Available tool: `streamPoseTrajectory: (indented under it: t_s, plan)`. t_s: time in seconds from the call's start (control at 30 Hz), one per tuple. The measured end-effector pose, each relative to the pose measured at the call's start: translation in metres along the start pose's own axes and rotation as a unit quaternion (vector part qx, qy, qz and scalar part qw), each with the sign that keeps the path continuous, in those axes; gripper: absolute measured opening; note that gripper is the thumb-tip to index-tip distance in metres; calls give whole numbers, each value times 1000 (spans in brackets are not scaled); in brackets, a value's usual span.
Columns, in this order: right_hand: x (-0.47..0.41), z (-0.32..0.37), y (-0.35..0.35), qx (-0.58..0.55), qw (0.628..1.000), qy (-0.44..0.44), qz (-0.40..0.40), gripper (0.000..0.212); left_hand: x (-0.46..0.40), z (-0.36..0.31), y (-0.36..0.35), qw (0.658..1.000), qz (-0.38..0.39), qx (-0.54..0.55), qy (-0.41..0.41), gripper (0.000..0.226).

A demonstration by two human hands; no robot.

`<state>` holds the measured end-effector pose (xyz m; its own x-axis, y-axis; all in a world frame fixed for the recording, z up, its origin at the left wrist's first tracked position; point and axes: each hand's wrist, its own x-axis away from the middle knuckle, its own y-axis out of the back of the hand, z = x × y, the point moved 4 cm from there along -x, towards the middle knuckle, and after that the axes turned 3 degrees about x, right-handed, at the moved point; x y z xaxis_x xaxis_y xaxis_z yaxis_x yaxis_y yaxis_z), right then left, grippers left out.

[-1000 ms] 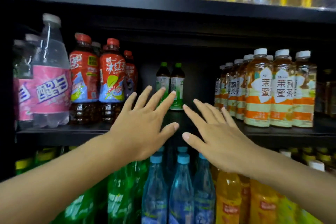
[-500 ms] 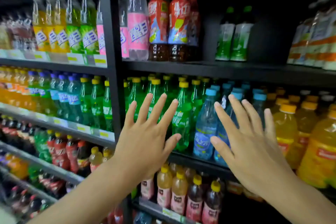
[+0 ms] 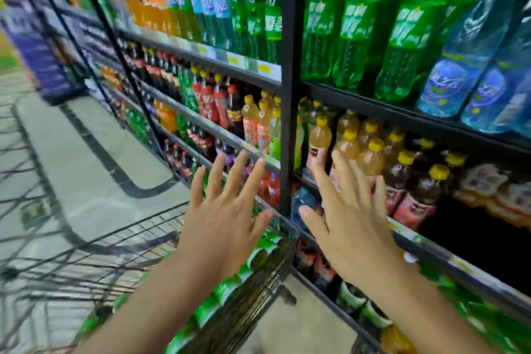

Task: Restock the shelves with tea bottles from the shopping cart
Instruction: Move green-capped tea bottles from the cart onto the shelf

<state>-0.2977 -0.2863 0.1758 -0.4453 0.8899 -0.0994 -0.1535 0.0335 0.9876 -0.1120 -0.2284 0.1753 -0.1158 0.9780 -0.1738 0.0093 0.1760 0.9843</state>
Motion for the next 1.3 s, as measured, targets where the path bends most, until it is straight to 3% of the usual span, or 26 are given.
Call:
streamPoseTrajectory:
  t_s: [0.4, 0.73, 0.9, 1.1, 1.3]
  plan:
    - [-22, 89, -97, 24, 989, 114, 94, 75, 74, 97, -82, 970, 131, 52, 198, 79]
    - [-63, 128, -189, 38, 968, 142, 202, 81, 95, 162, -173, 925, 173, 136, 309, 91]
    - [-74, 147, -223, 31, 953, 146, 263, 76, 101, 160, -210, 906, 252, 146, 308, 83]
    - [-107, 146, -258, 11, 943, 163, 289, 76, 91, 142, -240, 902, 232, 168, 323, 75]
    - [-147, 130, -304, -27, 927, 173, 330, 80, 70, 116, -262, 865, 217, 217, 396, 80]
